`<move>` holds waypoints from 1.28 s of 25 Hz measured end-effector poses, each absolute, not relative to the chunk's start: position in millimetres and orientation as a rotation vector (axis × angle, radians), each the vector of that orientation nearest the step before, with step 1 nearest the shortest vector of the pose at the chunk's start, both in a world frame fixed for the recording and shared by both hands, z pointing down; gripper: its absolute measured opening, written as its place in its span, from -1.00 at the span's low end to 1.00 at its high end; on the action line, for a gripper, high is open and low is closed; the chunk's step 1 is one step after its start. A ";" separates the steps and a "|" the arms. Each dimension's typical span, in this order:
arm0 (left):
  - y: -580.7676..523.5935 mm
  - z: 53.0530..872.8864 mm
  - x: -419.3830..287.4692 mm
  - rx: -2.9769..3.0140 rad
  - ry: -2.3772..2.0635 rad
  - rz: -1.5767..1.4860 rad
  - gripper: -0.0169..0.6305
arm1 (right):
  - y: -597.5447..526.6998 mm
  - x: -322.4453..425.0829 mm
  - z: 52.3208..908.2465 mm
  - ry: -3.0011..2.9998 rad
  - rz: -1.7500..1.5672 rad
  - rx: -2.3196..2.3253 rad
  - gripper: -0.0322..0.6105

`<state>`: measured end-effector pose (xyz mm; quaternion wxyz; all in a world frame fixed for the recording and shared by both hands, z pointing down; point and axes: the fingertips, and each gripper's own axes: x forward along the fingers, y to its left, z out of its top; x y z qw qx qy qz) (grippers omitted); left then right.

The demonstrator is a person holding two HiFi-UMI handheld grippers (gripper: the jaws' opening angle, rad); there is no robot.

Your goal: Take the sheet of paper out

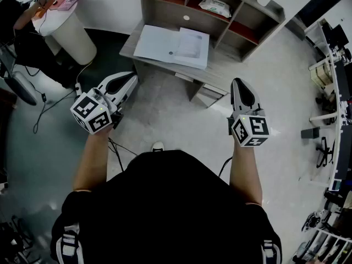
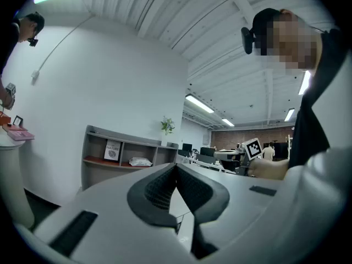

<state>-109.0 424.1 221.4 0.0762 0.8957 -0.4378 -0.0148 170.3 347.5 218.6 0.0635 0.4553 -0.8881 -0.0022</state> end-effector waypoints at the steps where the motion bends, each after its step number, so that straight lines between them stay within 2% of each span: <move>1: 422.4 223.2 -111.4 2.687 -1.310 -0.040 -0.88 | 345.4 167.6 219.5 -2.683 -0.008 1.375 -0.83; 32: 382.7 243.3 -169.8 2.697 -1.220 0.004 -0.88 | 314.9 127.2 232.7 -2.645 0.071 1.505 -0.83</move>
